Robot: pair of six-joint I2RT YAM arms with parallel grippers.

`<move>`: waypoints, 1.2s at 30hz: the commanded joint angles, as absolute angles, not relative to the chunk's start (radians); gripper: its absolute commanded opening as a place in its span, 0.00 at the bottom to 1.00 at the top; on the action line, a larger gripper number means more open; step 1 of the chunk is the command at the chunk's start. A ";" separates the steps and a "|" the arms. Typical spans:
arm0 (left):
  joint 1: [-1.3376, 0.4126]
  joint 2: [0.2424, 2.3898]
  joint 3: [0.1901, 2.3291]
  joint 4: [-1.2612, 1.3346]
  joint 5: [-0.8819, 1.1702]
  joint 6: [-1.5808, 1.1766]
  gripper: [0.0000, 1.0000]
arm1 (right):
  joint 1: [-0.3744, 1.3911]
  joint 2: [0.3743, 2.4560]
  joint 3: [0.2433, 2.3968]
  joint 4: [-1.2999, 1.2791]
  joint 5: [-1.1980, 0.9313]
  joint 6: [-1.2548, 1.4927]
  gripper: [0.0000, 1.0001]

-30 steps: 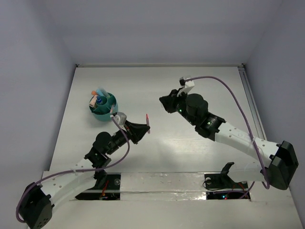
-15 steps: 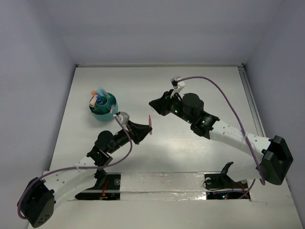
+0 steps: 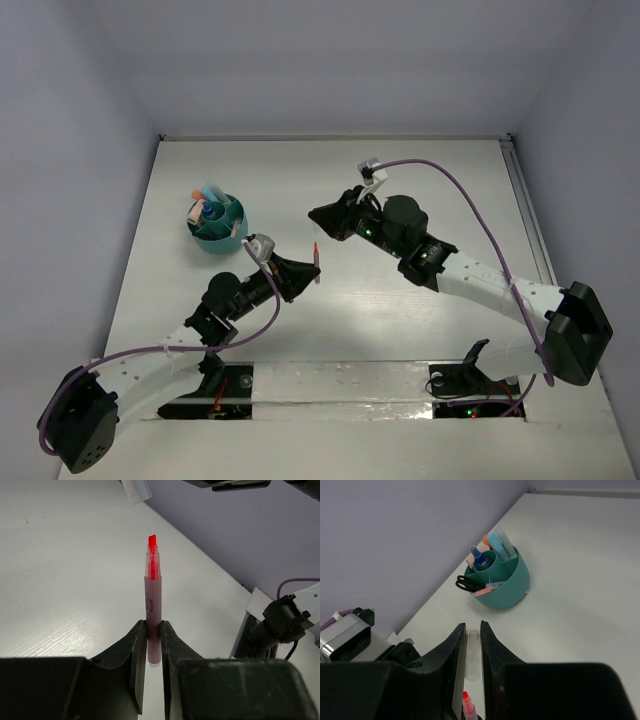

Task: Sort the stationery into containers
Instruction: Close the pen cap on the pen.

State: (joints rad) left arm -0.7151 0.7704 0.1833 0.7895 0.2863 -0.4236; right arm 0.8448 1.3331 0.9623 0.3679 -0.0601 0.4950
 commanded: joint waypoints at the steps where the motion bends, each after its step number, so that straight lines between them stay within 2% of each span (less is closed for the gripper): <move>1: -0.710 0.770 0.201 0.865 0.285 -0.423 0.00 | 0.848 1.318 0.950 0.462 -0.112 0.506 0.00; 36: -0.710 0.719 0.187 0.865 0.239 -0.445 0.00 | 0.859 1.330 0.864 0.598 -0.155 0.508 0.00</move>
State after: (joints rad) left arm -0.7155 0.7418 0.1833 0.7876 0.2543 -0.4328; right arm 0.8459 1.3434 0.8864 0.5098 -0.1528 0.5060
